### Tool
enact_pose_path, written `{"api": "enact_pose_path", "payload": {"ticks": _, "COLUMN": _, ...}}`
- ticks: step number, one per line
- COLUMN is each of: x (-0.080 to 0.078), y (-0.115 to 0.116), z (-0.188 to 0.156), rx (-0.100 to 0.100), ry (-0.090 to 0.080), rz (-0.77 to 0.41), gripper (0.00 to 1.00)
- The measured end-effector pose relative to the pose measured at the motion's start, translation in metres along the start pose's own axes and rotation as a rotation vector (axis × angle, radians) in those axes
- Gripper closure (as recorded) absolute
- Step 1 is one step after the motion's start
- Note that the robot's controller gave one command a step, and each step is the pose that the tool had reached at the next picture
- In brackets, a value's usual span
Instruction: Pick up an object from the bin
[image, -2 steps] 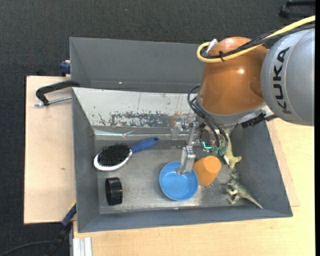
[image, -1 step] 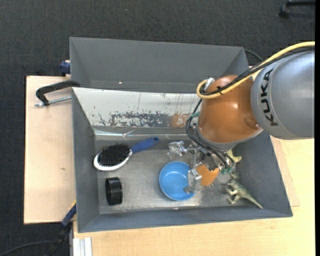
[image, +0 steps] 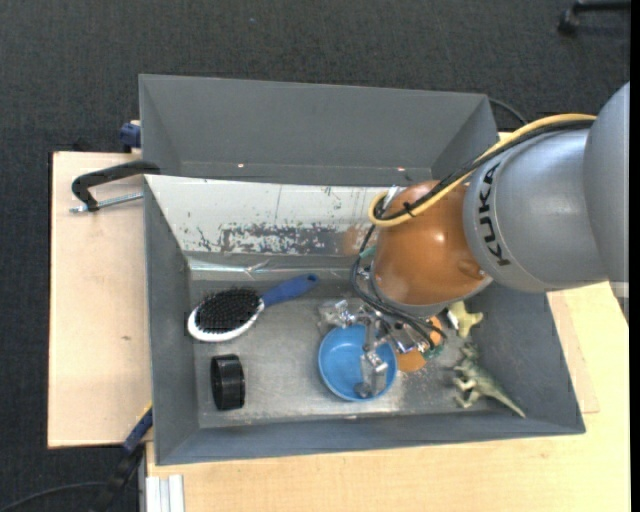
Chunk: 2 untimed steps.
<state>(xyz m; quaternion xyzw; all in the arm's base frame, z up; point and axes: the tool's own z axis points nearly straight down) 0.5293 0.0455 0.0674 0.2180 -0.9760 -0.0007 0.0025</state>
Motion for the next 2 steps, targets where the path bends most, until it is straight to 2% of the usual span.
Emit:
{"api": "enact_pose_path", "payload": {"ticks": 1, "x": -0.001, "y": -0.001, "z": -0.003, "rx": 0.001, "ry": -0.006, "rz": 0.001, "gripper": 1.0}}
{"api": "enact_pose_path", "payload": {"ticks": 2, "x": -0.009, "y": -0.003, "z": -0.141, "rx": 0.007, "ry": -0.019, "rz": 0.01, "gripper": 1.0}}
